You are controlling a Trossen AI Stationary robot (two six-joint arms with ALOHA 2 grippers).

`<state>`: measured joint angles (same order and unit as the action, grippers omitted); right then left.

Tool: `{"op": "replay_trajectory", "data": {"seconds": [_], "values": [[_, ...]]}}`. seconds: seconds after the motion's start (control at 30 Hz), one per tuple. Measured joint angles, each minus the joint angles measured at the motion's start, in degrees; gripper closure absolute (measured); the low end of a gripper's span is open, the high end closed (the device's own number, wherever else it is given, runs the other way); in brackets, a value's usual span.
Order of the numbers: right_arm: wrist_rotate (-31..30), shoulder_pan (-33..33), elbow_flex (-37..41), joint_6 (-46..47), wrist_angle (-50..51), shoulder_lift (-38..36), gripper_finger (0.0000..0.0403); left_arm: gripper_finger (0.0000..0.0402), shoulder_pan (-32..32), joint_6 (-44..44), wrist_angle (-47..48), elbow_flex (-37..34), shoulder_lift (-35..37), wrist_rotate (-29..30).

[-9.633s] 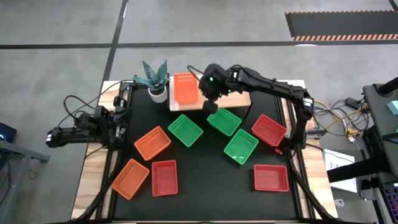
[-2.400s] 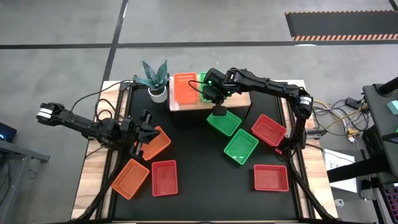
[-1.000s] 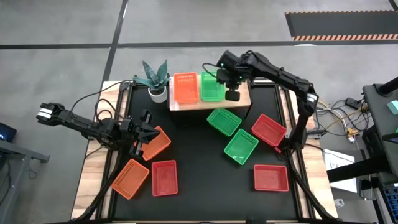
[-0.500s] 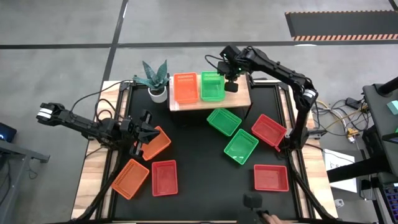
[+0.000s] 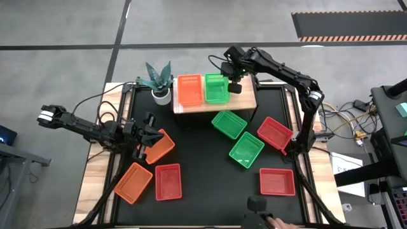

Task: Stack baskets on shelf by color
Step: Put the top left green bin on the shelf, then put the bottom left red bin on the shelf

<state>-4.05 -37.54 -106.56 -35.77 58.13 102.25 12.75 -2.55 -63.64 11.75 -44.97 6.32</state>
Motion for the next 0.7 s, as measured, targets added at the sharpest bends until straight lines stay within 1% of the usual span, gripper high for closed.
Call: {"op": "replay_trajectory", "data": {"seconds": [0.13,0.27,0.37,0.5,0.7], "values": [[-0.4,0.0,0.0,0.2,0.4,-0.6,0.0394,0.0402,0.0,0.0,0.1,0.0,0.0,0.0],[-0.6,0.8,-0.9,2.5,1.0,-3.1,0.0394,0.0402,0.1,-0.4,0.3,-0.7,0.0,0.0],[-0.5,2.9,-1.2,4.7,2.0,-5.8,0.0394,0.0402,0.1,-3.6,1.6,-1.2,-0.3,-0.5],[-0.5,8.1,-0.7,6.6,2.1,-10.0,0.0394,0.0402,0.1,-6.1,2.7,-1.2,-2.3,-2.2],[-0.4,19.6,3.4,9.9,2.0,-16.0,0.0394,0.0402,0.2,-11.6,2.6,0.1,-6.9,-2.3]]}}
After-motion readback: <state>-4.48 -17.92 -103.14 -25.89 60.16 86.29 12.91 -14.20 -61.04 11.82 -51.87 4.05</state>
